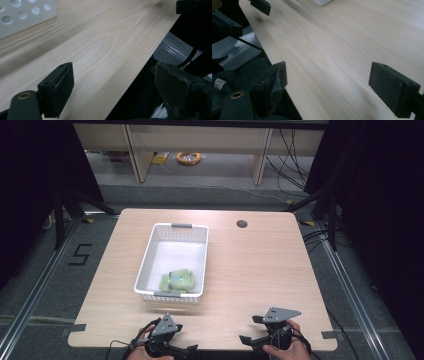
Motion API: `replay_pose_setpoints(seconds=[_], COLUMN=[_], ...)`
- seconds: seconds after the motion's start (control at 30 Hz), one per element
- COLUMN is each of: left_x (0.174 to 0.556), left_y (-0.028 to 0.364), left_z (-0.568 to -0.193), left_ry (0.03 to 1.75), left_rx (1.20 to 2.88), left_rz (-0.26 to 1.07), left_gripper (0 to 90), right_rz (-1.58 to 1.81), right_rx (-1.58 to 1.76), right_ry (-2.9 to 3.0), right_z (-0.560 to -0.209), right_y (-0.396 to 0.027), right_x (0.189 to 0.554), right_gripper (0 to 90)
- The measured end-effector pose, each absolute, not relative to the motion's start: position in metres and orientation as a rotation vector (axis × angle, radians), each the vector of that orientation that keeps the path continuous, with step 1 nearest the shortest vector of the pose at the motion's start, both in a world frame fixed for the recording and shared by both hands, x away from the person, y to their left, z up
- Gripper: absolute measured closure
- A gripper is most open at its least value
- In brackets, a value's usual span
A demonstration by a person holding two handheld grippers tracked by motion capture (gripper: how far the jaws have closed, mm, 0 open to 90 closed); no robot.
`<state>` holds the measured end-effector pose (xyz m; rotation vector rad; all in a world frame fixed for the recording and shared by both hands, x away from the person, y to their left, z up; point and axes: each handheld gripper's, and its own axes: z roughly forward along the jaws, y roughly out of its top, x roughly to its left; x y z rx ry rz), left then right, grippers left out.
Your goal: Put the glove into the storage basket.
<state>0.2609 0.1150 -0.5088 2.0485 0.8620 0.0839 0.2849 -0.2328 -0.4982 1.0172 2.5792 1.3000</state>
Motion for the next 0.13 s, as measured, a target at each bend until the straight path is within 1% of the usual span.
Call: replay_pose_setpoints(seconds=[0.03,0.13], left_x=[0.2612,0.2613], left_y=[0.1151,0.1150], left_z=[-0.5091,-0.5092], left_ry=[0.866,0.891], left_rx=[2.052,2.038], left_rz=[0.097,0.082], left_gripper=[15.7,15.8], right_rz=[1.301,1.306], right_rx=[1.022,1.033], right_ry=[2.585,2.590], right_z=[-0.4983,-0.4988], right_y=[-0.2327,-0.2330], right_x=[0.2848,0.2852], right_gripper=[16.2,16.3])
